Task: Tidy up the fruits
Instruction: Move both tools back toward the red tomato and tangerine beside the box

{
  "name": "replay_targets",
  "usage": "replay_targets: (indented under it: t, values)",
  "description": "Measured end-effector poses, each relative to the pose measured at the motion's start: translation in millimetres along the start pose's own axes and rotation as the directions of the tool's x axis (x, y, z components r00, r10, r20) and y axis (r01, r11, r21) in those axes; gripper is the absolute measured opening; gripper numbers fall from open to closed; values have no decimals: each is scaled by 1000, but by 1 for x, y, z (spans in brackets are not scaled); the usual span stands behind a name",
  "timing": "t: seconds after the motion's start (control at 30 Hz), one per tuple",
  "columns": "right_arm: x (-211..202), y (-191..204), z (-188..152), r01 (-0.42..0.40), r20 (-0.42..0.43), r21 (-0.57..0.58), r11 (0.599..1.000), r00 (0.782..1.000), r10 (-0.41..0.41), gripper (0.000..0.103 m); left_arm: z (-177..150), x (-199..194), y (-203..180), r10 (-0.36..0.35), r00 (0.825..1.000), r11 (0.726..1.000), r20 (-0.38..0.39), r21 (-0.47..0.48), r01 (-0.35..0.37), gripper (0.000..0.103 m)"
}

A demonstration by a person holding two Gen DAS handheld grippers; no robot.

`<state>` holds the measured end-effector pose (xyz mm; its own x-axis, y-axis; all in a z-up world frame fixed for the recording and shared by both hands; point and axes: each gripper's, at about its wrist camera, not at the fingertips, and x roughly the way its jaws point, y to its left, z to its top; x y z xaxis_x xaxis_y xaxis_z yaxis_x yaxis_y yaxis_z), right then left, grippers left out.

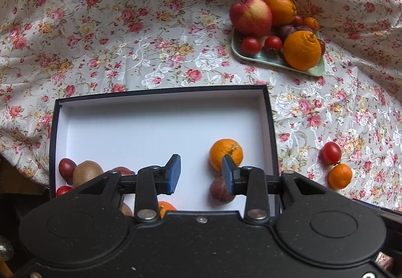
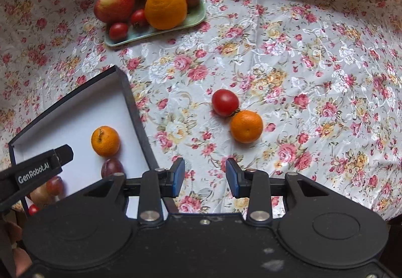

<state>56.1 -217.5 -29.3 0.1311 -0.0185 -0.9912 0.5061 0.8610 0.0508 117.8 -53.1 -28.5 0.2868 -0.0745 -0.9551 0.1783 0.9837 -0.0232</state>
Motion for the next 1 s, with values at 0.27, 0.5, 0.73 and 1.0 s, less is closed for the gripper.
replay_targets:
  t: [0.27,0.5,0.73,1.0]
  values:
    - [-7,-41,7,-8,-13,14,1000,1000,8,39,-6,0,-45,-29,1000,996,-13,80,29,44]
    - [-5,-73,5,14,-53,71,997,999,-10,38,-15,1,-79,-36,999,990,-23,135,38,44]
    - [-11,-105,3,59,-16,132,989,998,-58,38,-19,6,-103,-45,998,986,-43,159,51,44]
    - [-5,-127,3,64,-43,189,980,997,-57,38,-23,14,-121,-47,996,981,-73,183,60,44]
